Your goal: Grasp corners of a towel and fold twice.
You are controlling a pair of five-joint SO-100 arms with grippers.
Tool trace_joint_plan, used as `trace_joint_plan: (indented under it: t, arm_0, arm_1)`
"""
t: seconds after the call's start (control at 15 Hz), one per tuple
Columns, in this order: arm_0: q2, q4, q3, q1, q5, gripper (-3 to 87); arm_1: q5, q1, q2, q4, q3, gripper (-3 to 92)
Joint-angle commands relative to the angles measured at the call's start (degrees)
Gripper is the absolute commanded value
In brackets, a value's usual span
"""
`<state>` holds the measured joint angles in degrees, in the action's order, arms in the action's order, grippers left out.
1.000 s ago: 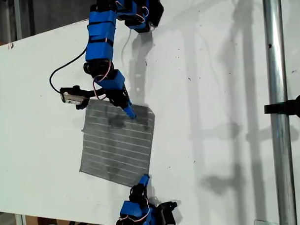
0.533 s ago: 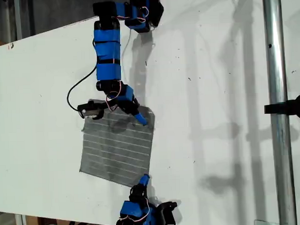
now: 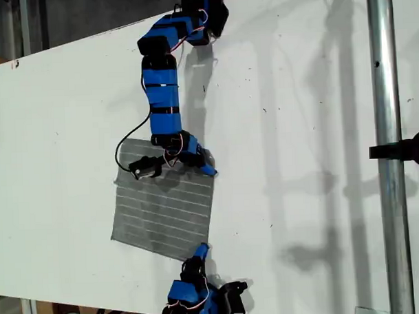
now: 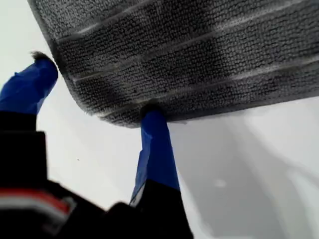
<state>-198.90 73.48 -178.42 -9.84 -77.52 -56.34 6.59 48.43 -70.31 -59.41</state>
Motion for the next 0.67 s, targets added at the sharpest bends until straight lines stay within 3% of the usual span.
trace_joint_plan:
  t: [0.0,0.07,0.13,0.2,0.47,0.6]
  arm_0:
    - [-0.09,0.09,-0.26,-0.79,-0.79,-2.9]
    - [-0.09,0.09,-0.26,-0.79,-0.79,-2.9]
    - [-0.09,0.09,-0.26,-0.79,-0.79,-2.9]
    - [-0.09,0.09,-0.26,-0.79,-0.88,-2.9]
    - [-0.09,-0.26,-0.26,-1.05,-1.14,-2.9]
    - [0.09,-4.57,4.83,-0.18,0.18,-3.1]
  arm_1:
    - [0.70,1.67,-2.55,-2.46,4.83,33.2]
    - [0.88,2.11,-2.55,-2.02,4.75,22.4]
    - [0.62,2.29,-2.55,-1.76,4.66,3.9]
    - [0.88,2.11,-2.46,-1.41,4.92,-0.3]
    - [1.05,0.62,-0.97,-1.41,5.01,-0.4]
    - [1.05,-0.35,0.00,-1.23,5.01,-0.4]
